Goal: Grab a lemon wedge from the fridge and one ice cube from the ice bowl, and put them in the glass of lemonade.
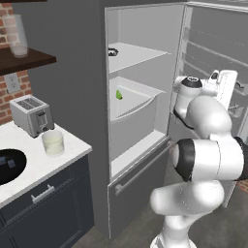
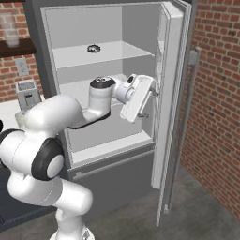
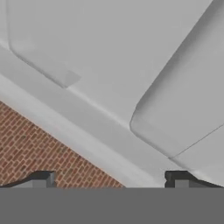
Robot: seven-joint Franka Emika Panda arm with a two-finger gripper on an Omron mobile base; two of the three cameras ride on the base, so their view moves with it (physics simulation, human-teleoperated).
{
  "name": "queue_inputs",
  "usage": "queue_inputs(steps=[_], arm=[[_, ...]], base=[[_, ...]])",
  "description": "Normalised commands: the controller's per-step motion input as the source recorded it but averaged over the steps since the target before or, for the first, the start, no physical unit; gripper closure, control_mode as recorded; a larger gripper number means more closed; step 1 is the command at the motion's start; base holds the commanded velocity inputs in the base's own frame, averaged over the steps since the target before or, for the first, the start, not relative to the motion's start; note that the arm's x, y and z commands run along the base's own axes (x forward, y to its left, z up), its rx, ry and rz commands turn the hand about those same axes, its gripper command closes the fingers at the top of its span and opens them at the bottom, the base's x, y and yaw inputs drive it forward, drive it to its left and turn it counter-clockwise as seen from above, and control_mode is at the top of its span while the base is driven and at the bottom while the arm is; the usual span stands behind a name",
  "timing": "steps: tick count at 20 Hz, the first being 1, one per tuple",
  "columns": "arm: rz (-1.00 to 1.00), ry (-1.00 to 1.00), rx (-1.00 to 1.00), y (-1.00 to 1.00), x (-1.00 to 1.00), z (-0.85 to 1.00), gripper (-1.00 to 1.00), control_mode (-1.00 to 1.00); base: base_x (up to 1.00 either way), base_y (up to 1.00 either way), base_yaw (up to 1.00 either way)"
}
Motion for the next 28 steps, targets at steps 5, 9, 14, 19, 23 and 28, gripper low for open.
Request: queue_inputs(steps=[5,9,14,19,23,28], arm=[[0.00,0.00,0.00,-1.00,-0.18,0.39,-1.00,-1.00],[0.06,0.00,-0.01,-0.89,0.03,0.19,-1.00,-1.00],[0.17,0.01,0.00,-0.02,-0.18,0.12,-1.00,-1.00],[0.25,-0.03,0.00,0.96,-0.76,0.32,-1.00,-1.00],[0.24,0.00,0.00,0.74,-0.10,0.31,-1.00,-1.00],[0.19,0.01,0.00,0.68,0.07,0.36,-1.00,-1.00]], base=[[0.00,0.00,0.00],[0.00,0.00,0.00],[0.00,0.00,0.00],[0.00,0.00,0.00],[0.00,0.00,0.00],[0.00,0.00,0.00]])
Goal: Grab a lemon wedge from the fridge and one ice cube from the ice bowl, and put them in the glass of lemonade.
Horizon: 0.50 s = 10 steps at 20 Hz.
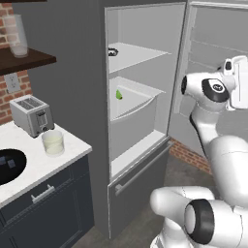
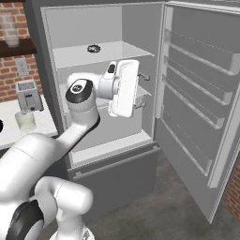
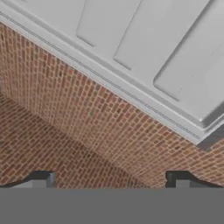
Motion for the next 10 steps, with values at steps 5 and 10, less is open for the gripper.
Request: queue_inputs(steps=[5,10], arm=[[0.16,0.02,0.20,0.65,0.14,0.13,-1.00,-1.00],[0.16,0.00,0.78,0.62,0.10,-0.17,-1.00,-1.00]], base=[[0.00,0.00,0.00],[0.00,0.00,0.00]])
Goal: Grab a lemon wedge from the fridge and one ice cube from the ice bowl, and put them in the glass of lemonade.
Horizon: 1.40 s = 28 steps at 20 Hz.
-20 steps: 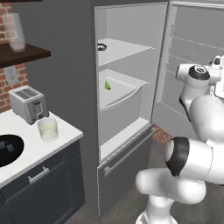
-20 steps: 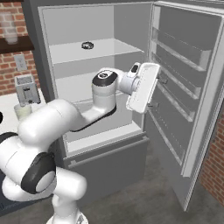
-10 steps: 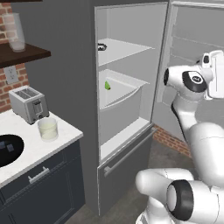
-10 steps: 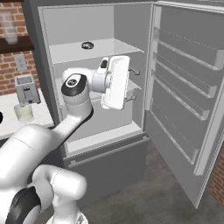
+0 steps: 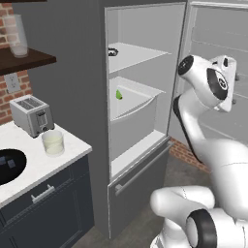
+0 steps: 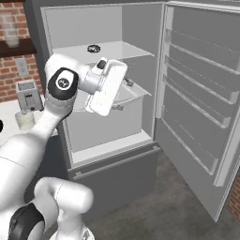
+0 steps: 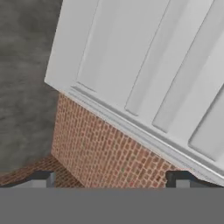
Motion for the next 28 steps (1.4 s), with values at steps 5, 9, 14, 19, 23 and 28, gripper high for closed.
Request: queue_inputs(steps=[5,9,14,19,23,28], arm=[[0.18,-0.02,0.86,0.52,0.05,-0.30,-1.00,-1.00],[0.14,-0.15,0.88,0.46,0.01,-0.57,-1.00,-1.00],[0.03,-0.42,0.71,0.37,-0.20,-0.72,-1.00,-1.00],[-0.20,-0.38,0.38,0.48,-0.32,-0.05,-1.00,-1.00],[-0.35,-0.06,0.05,0.58,-0.51,0.07,-1.00,-1.00],[-0.32,0.13,-0.01,0.53,-0.35,0.30,-1.00,-1.00]], base=[[0.00,0.00,0.00],[0.00,0.00,0.00],[0.00,0.00,0.00],[0.00,0.00,0.00],[0.00,0.00,0.00],[0.00,0.00,0.00]])
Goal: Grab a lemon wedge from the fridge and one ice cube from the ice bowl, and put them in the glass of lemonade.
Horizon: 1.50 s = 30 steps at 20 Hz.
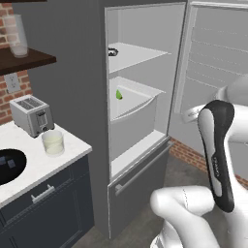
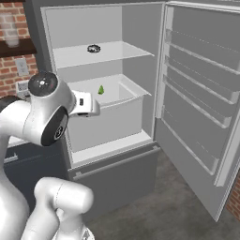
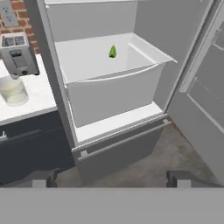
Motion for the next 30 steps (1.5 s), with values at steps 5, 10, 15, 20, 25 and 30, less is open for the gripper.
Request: queue_inputs(steps=[5,10,15,20,25,30], arm=[[-0.22,0.10,0.01,0.15,-0.27,0.20,-1.00,-1.00],[-0.06,0.00,0.03,-0.10,-0.25,0.00,-1.00,-1.00],[-0.03,0.03,0.00,-0.01,0.00,-0.14,-1.00,-1.00],[0.00,0.00,0.00,0.00,0.00,-0.22,-1.00,-1.00],[0.00,0.00,0.00,0.00,0.00,-0.14,-1.00,-1.00],[0.03,0.00,0.00,-0.08,0.00,-0.06,-1.00,1.00]], base=[[0.00,0.00,0.00],[0.00,0.00,0.00],[0.00,0.00,0.00],[0.00,0.00,0.00],[0.00,0.00,0.00],[0.09,-0.13,0.10]])
